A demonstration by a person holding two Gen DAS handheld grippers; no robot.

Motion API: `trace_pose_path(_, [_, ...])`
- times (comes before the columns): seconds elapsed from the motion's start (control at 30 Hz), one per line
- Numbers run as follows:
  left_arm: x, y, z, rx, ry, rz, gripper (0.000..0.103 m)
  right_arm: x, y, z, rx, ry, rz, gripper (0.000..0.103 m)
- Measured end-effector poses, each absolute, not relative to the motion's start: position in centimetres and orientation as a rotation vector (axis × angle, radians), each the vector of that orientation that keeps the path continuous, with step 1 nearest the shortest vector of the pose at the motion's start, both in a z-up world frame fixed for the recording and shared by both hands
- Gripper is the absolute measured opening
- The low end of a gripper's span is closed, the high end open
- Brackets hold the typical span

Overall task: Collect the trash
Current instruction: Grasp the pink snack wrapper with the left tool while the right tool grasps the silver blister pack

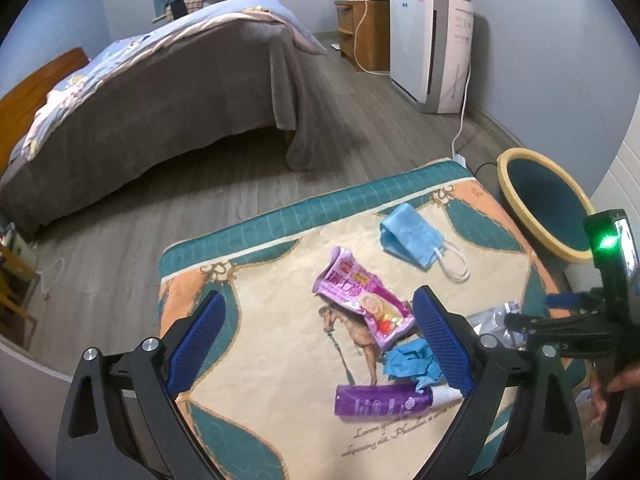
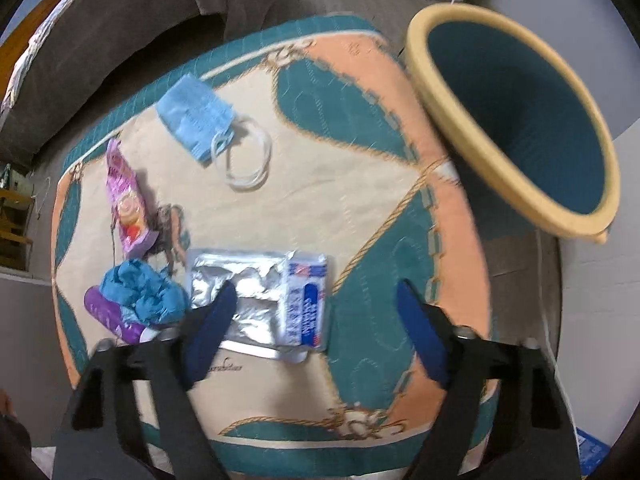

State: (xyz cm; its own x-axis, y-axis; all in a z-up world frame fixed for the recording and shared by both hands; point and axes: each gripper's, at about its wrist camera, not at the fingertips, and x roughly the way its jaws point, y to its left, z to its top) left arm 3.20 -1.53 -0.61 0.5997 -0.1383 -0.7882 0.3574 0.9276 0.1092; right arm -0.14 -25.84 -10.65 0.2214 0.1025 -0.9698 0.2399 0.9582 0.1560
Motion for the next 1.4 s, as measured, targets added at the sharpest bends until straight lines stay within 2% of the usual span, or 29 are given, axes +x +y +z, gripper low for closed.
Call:
trace_pose_path(0.03, [3.2,-1.5,-0.6,0.271,0.883,-0.292,0.094,-0.1,-25.6,-10.9,0.294,1.362,-0.086,0.06])
trace_pose_path(0.1, [3.2,-1.4,-0.7,0.276,0.885,-0.29,0.094,0.0,-25.1,-11.3,0.285,1.386,-0.066,0.04])
trace_pose_path(0.13, [3.2,-1.4,-0.7,0.276,0.887,-0.288,0.094,0.0,-25.1,-11.6,0.29,1.396,-0.061,0.036])
trace_pose_path(0.17, [3.3,-1.3,-0.8,0.277,0.889,-0.285,0.094,0.0,-25.0,-11.8,0.292,1.405,-0.06,0.027])
trace_pose_path(0.33, [3.8,-0.9,-0.7,0.263,0.894,-0.266,0.094,0.9,-24.8,-10.4,0.25,1.396,-0.033,0.02])
trace_pose_path(0.37, [4.0,-0.7,-0.7,0.253,0.898,-0.266,0.094,1.2,-24.9,-9.8,0.243,1.392,-0.019,0.005])
trace_pose_path(0.57, [5.0,-0.4,-2.3,0.2,0.966,-0.242,0.094,3.7,-25.8,-5.2,0.188,1.302,0.061,0.005])
trace_pose_path(0.73, [6.0,-1.1,-4.8,0.207,1.039,-0.227,0.094,5.0,-26.7,-6.1,0.298,1.285,0.099,0.005])
trace_pose_path(0.87, [7.0,-2.1,-6.6,0.189,1.083,-0.226,0.094,5.6,-25.8,-6.2,0.219,1.277,0.095,0.005])
trace_pose_path(1.27, [9.2,-6.6,-12.1,0.162,1.182,-0.216,0.093,6.3,-27.2,-5.8,0.214,1.26,0.091,0.005])
trace_pose_path(1.33, [9.5,-6.5,-12.6,0.162,1.19,-0.203,0.091,6.4,-27.3,-5.6,0.208,1.254,0.091,0.005])
trace_pose_path(1.4, [9.6,-6.2,-12.8,0.149,1.193,-0.204,0.08,6.5,-27.3,-5.5,0.205,1.251,0.093,0.005])
